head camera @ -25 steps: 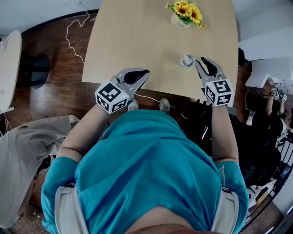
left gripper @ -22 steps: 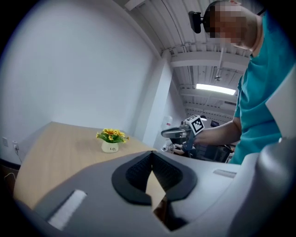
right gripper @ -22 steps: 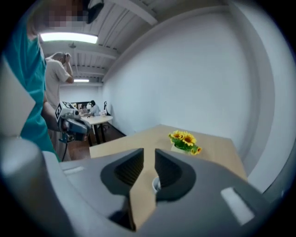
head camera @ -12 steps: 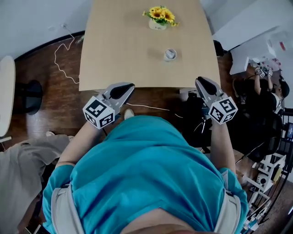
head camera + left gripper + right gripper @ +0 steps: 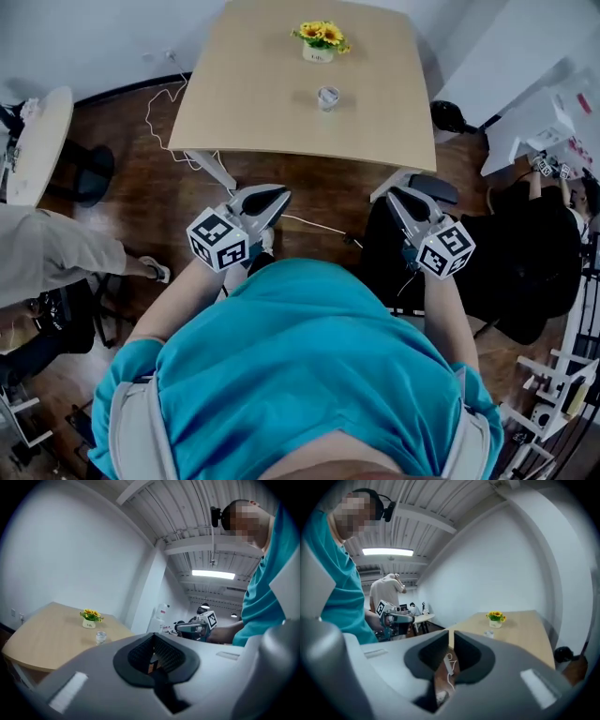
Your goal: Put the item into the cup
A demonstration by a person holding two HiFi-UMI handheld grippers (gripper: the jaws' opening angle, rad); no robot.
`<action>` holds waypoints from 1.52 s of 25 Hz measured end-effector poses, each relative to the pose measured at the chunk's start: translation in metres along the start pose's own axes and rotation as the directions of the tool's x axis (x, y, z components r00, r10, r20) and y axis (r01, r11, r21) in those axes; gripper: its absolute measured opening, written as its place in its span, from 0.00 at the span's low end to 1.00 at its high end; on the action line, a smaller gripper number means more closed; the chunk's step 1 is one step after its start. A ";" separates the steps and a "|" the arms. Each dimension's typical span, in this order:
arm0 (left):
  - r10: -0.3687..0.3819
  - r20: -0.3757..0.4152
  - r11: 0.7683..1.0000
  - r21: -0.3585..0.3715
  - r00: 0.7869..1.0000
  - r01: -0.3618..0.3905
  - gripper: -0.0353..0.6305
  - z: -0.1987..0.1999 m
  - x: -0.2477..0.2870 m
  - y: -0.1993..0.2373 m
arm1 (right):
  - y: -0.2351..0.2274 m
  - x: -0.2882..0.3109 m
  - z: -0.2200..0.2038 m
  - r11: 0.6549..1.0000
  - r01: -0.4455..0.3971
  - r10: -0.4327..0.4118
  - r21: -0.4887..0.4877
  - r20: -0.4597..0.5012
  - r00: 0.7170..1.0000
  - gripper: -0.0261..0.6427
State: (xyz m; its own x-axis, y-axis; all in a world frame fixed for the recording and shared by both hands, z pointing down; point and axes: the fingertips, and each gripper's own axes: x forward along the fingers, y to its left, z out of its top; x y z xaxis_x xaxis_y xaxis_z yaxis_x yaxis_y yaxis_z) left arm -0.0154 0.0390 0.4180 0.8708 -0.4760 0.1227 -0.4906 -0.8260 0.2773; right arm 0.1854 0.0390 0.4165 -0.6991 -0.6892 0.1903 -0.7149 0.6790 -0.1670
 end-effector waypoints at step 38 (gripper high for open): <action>0.049 0.036 0.998 0.028 0.998 -0.050 0.06 -0.026 -0.128 -0.059 | 0.118 -0.026 -0.026 0.990 0.011 -0.023 0.140 0.089 0.996 0.04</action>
State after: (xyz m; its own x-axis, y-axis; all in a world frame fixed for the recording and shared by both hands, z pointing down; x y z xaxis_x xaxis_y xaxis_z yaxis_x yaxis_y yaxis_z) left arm -0.0968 0.1568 0.4107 0.8439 -0.5267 0.1023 -0.5346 -0.8091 0.2442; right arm 0.1199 0.1435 0.4168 -0.6807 -0.7246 0.1076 -0.7172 0.6294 -0.2991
